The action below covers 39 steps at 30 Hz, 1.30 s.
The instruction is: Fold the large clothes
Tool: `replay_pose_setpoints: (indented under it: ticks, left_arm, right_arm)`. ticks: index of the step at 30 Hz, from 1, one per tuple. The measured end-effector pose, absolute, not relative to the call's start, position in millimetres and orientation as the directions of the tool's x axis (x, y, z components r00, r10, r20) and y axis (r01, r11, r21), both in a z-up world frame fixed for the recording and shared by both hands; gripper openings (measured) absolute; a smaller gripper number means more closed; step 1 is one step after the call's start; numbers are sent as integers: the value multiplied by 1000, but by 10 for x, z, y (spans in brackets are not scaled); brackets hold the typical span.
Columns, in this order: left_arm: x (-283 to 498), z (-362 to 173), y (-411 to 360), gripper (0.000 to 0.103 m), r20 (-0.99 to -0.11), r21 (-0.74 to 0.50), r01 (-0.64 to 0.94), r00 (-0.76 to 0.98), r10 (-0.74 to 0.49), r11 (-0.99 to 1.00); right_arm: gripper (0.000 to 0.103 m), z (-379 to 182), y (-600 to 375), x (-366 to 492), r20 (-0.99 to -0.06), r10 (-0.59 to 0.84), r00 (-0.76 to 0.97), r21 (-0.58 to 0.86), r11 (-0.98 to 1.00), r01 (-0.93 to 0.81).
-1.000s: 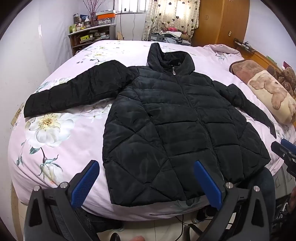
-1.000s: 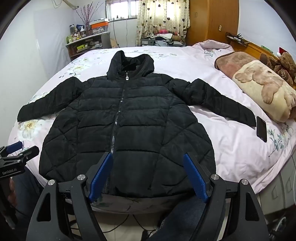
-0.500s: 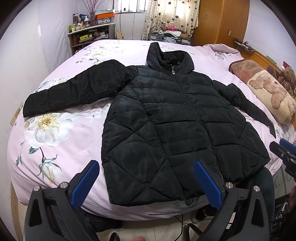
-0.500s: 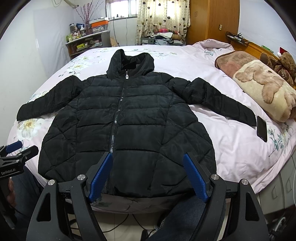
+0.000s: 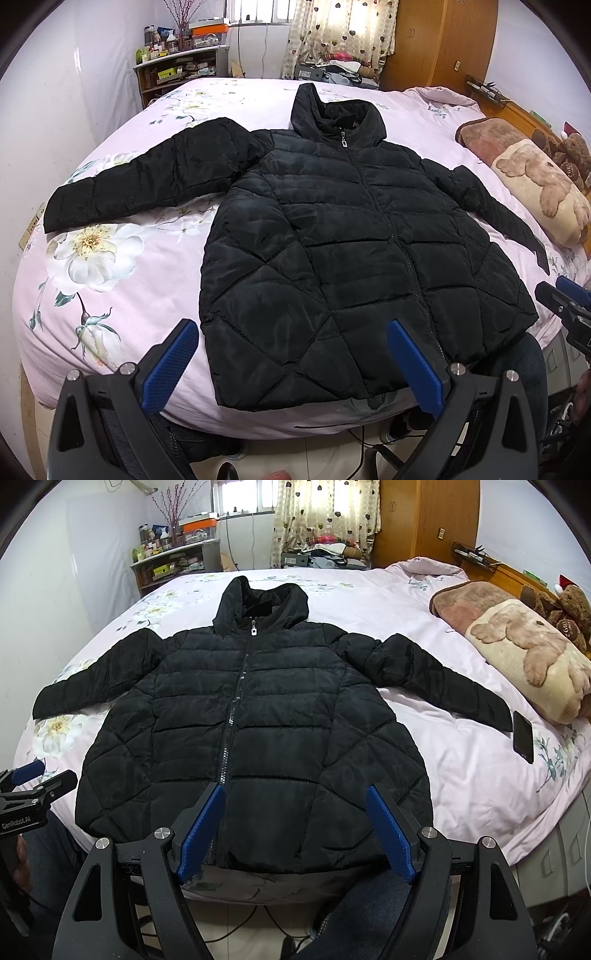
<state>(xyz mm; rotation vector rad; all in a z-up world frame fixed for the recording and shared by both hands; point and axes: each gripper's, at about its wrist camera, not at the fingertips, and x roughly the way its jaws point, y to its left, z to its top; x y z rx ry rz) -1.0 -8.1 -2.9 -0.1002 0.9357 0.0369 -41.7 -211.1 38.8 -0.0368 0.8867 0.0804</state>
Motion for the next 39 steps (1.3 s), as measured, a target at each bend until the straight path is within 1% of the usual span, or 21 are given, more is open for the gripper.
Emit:
replay_pose_setpoints:
  ticks: [39]
  left_arm:
    - [-16,-28,-98,103,-810,-75,-71,586,-19,995]
  right_arm:
    - [78,377,-2070,-397,-781,49,623,-6,996,-86]
